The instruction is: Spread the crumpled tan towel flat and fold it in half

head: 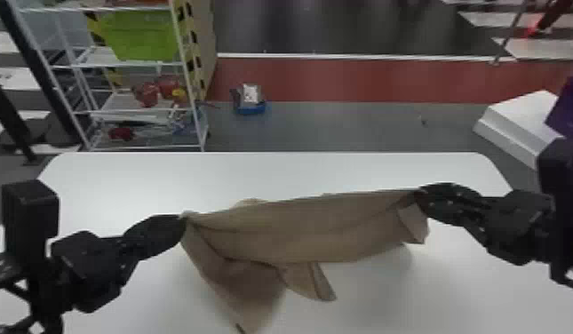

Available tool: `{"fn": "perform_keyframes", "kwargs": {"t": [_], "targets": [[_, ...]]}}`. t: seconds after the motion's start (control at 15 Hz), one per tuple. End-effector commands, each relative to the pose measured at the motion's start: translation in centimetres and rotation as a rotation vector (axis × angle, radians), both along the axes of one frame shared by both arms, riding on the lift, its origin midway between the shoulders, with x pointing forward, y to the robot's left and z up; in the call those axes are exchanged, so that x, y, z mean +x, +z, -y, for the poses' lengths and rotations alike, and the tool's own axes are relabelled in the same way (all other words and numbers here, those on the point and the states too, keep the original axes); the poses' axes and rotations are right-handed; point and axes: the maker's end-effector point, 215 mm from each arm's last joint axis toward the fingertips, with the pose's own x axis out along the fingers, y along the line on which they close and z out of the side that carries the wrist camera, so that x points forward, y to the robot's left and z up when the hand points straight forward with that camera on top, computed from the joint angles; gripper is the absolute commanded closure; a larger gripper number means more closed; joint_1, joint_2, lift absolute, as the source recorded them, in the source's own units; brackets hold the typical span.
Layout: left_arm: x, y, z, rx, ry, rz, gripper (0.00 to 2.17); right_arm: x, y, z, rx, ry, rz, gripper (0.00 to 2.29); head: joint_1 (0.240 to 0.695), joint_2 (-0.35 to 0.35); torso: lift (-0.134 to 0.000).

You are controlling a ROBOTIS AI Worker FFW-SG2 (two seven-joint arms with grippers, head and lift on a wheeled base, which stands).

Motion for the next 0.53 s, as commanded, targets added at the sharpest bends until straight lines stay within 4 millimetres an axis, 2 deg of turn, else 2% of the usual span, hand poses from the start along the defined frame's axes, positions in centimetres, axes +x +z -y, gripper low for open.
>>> {"fn": "perform_keyframes", "kwargs": {"t": [0.0, 0.27, 0.4, 0.47], "targets": [[0.0, 0.2, -0.3, -0.005, 0.005, 0.005, 1.88, 1.1, 0.3, 0.2, 0.026, -0.02, 0.004, 1.0, 0.695, -0.023, -0.123], [0.1, -1.0, 0.3, -0.013, -0.004, -0.018, 1.88, 1.7, -8.5, -2.0, -0.098, 0.027, -0.158, 1.0, 0.695, -0.02, -0.123], [0.2, -1.4, 0.3, -0.013, -0.003, -0.026, 1.88, 2.4, -11.4, -2.6, -0.19, 0.058, -0.195, 1.0, 0.695, -0.009, -0.123], [0.2, -1.5, 0.5, -0.015, -0.008, -0.029, 1.88, 2.8, -11.9, -2.7, -0.21, 0.065, -0.201, 1.0, 0.695, -0.003, -0.123]]}}
